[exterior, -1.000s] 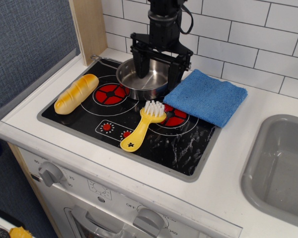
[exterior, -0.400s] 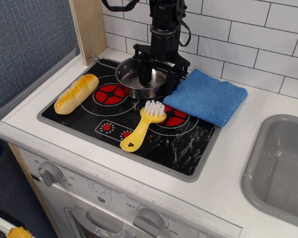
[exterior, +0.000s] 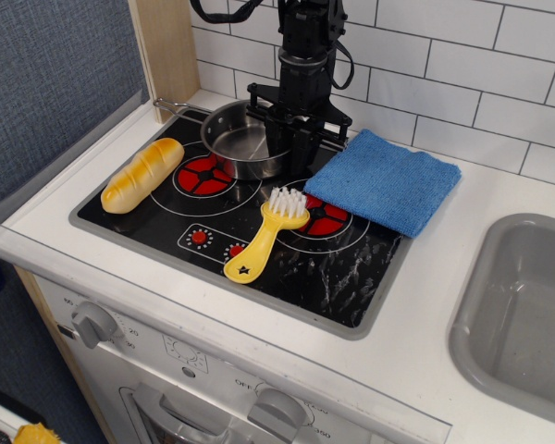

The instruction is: Move the metal pot on top of towel

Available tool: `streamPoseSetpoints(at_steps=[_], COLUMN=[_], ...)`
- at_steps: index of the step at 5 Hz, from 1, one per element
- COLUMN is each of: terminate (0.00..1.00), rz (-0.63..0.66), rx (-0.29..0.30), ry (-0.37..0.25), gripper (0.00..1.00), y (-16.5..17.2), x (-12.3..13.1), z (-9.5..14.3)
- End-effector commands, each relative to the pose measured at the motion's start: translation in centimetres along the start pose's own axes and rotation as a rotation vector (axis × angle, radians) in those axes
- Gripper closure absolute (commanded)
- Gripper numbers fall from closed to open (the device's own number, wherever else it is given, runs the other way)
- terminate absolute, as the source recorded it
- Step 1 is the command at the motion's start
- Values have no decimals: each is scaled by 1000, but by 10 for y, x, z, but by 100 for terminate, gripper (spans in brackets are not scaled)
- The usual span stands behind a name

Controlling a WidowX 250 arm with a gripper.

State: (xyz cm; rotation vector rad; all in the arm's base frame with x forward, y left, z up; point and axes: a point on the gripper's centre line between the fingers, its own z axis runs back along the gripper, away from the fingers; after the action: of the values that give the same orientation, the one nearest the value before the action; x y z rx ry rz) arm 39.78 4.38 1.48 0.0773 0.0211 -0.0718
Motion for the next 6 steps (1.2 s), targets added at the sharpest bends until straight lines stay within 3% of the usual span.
streamPoseSetpoints(at_steps=[1, 2, 3, 4, 6], terminate=[0, 0, 0, 0, 0], rz=[10, -79, -182, -262, -242], rx=[6, 17, 5, 41, 88], ry=[-155, -181, -167, -129, -35], gripper=[100, 100, 100, 100, 100], y=[7, -27, -78, -118, -123], x=[3, 8, 8, -5, -13], z=[81, 114, 113, 95, 52])
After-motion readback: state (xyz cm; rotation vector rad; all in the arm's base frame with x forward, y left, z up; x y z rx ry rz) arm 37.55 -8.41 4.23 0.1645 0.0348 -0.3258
